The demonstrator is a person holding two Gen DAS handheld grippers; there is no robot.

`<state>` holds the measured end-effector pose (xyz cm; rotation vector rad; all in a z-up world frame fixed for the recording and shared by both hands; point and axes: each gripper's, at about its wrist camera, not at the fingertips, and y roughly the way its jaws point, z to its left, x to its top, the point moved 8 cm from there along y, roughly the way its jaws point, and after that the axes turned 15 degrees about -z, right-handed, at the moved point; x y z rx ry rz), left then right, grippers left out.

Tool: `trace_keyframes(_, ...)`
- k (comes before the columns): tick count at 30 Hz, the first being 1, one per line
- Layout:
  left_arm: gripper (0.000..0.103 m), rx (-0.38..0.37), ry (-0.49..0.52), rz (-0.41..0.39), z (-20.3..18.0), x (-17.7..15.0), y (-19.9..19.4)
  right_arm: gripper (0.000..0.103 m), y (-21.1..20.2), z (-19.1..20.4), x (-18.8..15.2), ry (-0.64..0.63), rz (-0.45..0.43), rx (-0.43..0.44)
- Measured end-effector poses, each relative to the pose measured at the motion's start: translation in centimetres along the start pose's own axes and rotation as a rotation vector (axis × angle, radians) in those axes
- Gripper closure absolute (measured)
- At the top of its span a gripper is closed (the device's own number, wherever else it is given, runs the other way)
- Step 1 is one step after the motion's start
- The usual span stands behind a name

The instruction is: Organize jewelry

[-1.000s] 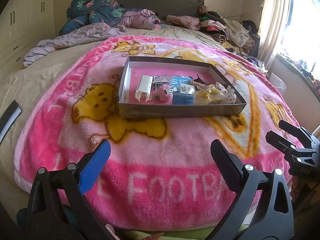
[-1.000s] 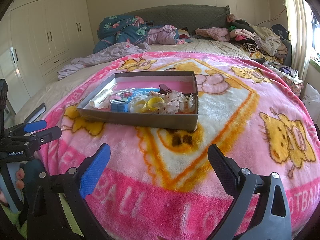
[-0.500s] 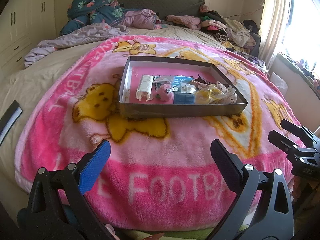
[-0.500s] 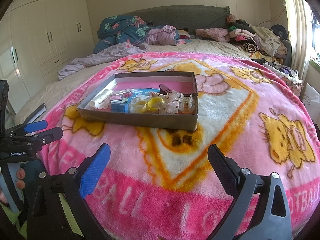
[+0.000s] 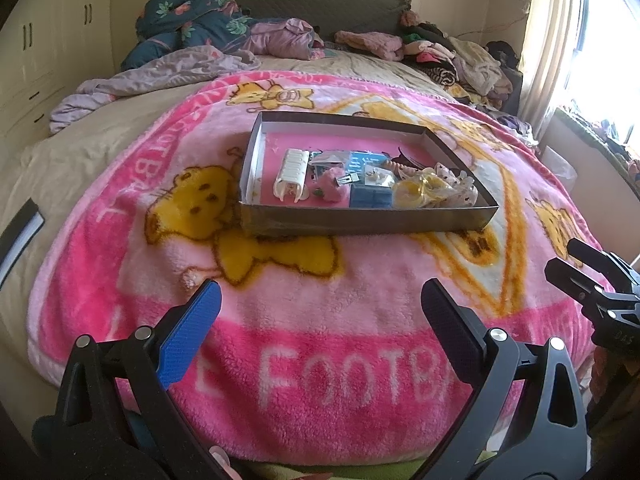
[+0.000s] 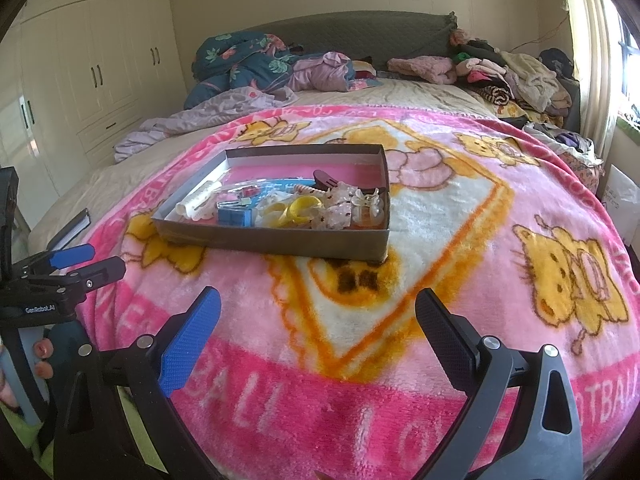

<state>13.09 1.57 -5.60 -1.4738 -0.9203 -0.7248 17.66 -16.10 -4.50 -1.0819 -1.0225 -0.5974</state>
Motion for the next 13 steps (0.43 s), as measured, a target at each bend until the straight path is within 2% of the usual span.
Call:
trace_keyframes(5,0.011,0.020,-0.003,-0.015,0.4,0.2,0.0,0.008,-0.1,-1.0,0.0,0.010,-0.002,-0.011)
trace_keyframes(8,0.011,0.071,-0.015,-0.009,2.1,0.5,1.2,0.008,0.6,-2.4,-0.1,0.026,0.000,-0.028)
trace_keyframes(11,0.011,0.144,-0.053,0.014,5.6,0.9,3.0,0.007,2.0,-5.9,0.0,0.065,0.006,-0.085)
trace_keyframes(13,0.011,0.200,-0.076,0.021,8.8,1.4,4.6,0.007,3.6,-10.1,0.2,0.095,0.012,-0.170)
